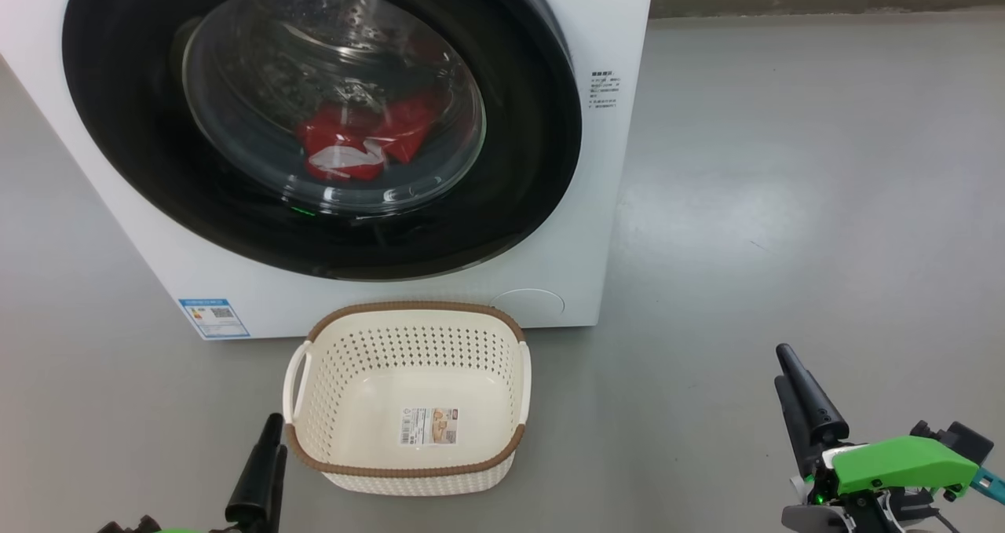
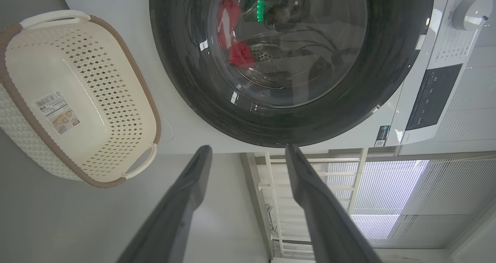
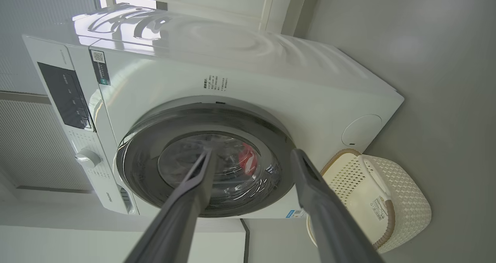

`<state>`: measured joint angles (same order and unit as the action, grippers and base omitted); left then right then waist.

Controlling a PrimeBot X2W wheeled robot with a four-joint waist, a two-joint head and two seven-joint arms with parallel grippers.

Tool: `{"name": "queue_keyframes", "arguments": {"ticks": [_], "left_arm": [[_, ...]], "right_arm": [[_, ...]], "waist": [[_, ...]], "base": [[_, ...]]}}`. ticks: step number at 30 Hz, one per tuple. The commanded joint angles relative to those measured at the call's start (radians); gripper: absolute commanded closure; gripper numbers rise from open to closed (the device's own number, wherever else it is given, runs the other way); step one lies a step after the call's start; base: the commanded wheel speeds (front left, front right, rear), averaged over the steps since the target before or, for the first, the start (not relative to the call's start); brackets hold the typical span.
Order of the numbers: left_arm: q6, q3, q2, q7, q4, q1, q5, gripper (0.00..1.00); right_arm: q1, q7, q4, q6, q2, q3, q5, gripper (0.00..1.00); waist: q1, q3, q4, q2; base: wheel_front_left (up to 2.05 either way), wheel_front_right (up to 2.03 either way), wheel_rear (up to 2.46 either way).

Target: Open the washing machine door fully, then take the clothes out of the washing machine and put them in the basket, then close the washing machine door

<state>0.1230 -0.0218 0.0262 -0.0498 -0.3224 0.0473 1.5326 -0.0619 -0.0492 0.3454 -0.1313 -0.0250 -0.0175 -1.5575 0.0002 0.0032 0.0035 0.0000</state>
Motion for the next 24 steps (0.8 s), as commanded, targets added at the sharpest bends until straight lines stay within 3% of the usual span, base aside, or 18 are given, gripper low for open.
{"name": "queue_keyframes", "arguments": {"ticks": [1,24], "left_arm": [[0.002,-0.002,0.021,0.012,0.025,0.044,-0.026,0.00],[-0.015,-0.009,0.014,0.083,0.049,0.072,-0.381,0.00]], "right_arm": [[-0.055,0.014,-0.022,0.000,-0.012,0.010,0.021,0.00],[-0.111,0.084,-0.004,0.000,-0.010,0.064,0.344,0.00]], "waist": [[-0.0001,0.000,0.000,0.0000],[-0.0001,0.004,0.002,0.0000]], "base": [[0.00,0.00,0.00],[0.00,0.00,0.00]]}}
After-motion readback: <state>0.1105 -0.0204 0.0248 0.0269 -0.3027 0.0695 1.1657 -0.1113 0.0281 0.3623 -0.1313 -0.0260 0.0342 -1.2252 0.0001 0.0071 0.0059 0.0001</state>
